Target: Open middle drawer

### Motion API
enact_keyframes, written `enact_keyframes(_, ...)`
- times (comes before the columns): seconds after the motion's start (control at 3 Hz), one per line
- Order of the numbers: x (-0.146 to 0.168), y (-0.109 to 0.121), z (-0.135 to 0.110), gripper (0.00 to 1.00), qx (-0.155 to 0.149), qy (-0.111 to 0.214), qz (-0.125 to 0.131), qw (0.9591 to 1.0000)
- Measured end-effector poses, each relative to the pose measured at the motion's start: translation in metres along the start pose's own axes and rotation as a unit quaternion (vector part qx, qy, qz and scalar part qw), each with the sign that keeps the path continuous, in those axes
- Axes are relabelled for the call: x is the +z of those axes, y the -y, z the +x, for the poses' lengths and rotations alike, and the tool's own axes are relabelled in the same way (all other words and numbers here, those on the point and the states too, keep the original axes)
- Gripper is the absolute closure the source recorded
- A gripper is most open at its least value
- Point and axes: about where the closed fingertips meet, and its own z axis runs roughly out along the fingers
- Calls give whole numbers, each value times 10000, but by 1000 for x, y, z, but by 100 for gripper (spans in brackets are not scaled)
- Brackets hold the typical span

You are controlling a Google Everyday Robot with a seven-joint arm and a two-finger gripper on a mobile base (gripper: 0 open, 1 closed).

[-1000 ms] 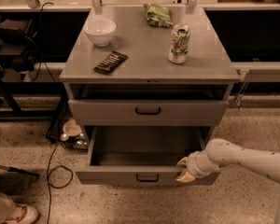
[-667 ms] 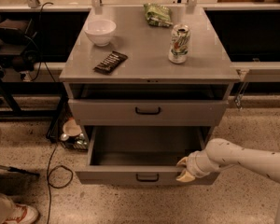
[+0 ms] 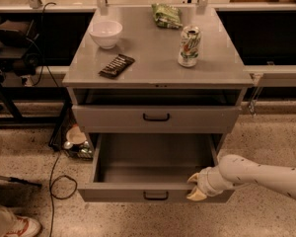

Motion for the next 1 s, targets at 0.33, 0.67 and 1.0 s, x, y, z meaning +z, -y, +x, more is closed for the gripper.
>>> enact_keyframes(0.33, 0, 0, 0, 100, 0, 0, 0, 10000)
enact_keyframes(0.67, 3, -26, 2, 100, 181, 4, 6, 9998)
enact_keyframes(1.0, -2, -29, -1, 100, 215, 6, 7, 9998)
